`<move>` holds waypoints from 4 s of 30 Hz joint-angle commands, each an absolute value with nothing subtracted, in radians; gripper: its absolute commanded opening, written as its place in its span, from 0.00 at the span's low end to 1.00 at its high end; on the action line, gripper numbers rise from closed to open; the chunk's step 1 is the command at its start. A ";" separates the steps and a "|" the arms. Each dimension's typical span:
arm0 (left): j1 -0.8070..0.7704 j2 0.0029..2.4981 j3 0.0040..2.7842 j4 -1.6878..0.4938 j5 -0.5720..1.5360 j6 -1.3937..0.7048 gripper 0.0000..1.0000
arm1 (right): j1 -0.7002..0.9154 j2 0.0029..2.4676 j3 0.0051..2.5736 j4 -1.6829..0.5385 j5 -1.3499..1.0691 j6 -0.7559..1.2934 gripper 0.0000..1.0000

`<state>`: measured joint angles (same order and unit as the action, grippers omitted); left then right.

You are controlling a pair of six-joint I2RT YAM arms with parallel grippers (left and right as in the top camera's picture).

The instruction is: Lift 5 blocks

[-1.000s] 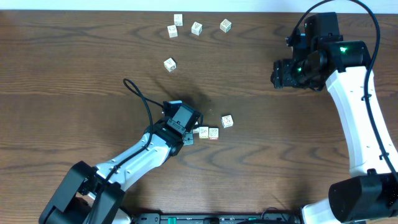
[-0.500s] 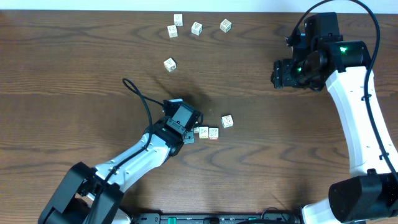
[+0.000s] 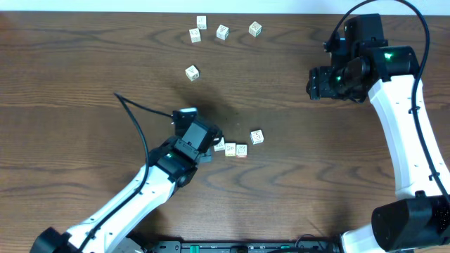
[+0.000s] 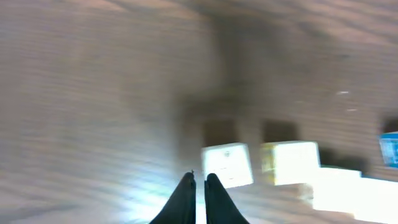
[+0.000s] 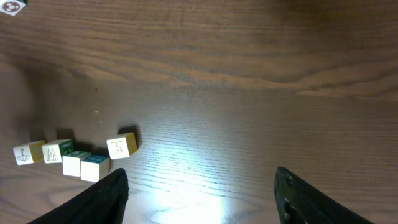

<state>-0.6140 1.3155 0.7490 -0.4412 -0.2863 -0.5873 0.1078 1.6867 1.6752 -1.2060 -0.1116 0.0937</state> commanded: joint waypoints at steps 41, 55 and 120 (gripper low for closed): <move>-0.543 1.594 0.747 -0.245 -0.112 -0.572 0.07 | 0.109 1.679 1.684 -1.213 -0.120 0.109 0.59; -0.543 1.594 0.747 -0.249 -0.112 -0.572 0.07 | 0.196 1.681 1.403 -1.264 -0.188 0.288 0.01; 0.078 1.134 0.763 -0.519 -0.088 -0.400 0.09 | 0.829 1.688 0.905 -0.459 -0.082 0.533 0.01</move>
<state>0.0742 1.1389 0.7486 -0.5171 -0.0910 -0.4137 0.8230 1.6886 0.9112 -0.4763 -0.1184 0.5835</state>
